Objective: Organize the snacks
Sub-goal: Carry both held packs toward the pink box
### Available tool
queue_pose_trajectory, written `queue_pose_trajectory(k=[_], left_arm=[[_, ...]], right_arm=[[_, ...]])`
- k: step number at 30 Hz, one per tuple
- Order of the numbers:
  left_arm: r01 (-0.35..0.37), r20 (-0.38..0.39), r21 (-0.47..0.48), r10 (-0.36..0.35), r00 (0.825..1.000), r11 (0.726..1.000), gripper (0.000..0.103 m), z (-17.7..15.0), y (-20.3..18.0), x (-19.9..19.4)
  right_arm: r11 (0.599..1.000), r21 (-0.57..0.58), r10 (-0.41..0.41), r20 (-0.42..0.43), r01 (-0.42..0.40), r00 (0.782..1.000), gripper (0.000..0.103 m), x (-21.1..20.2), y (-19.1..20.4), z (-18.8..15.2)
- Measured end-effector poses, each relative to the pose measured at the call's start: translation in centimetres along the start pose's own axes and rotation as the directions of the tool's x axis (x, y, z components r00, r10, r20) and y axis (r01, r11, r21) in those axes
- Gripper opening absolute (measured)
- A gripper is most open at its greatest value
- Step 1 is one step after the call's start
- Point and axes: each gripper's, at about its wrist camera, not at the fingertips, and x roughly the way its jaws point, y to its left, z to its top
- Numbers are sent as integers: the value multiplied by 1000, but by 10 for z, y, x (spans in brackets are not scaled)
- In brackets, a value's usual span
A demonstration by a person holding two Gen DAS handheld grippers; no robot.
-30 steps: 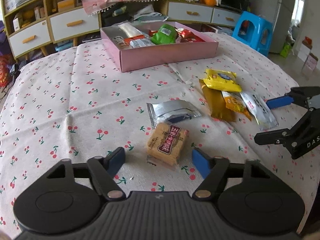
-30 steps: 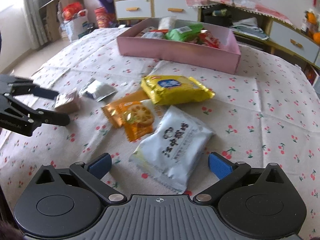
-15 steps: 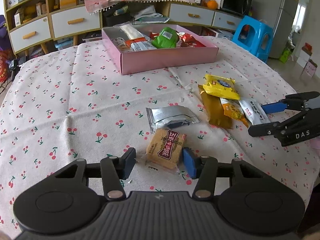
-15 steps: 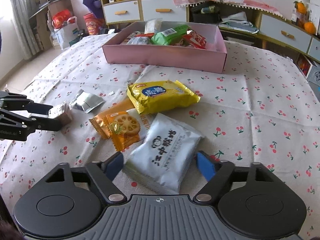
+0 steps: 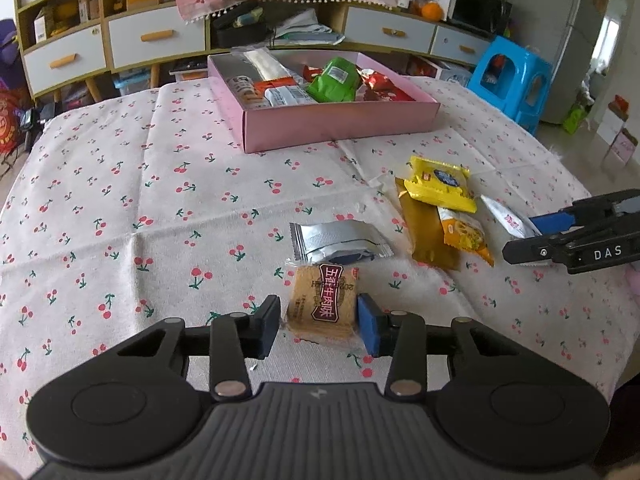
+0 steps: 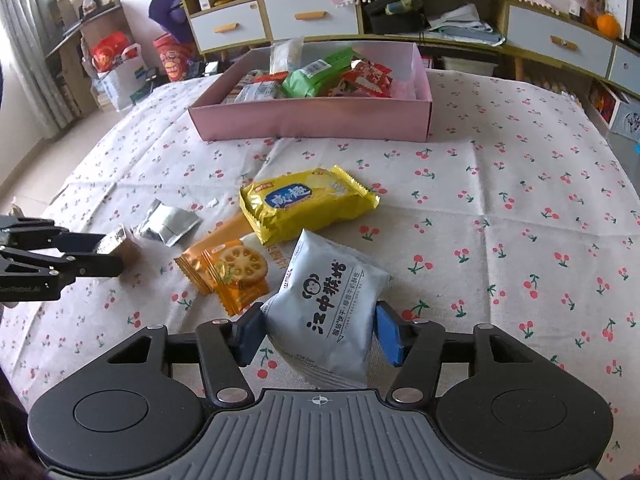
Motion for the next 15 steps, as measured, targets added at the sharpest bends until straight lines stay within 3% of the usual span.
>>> queue_pose_trajectory(k=[15], left_arm=[[-20, 9, -101, 21, 1000, 995, 37, 27, 3, -5]], right_arm=[[992, 124, -4, -19, 6, 1000, 57, -9, -16, 19]])
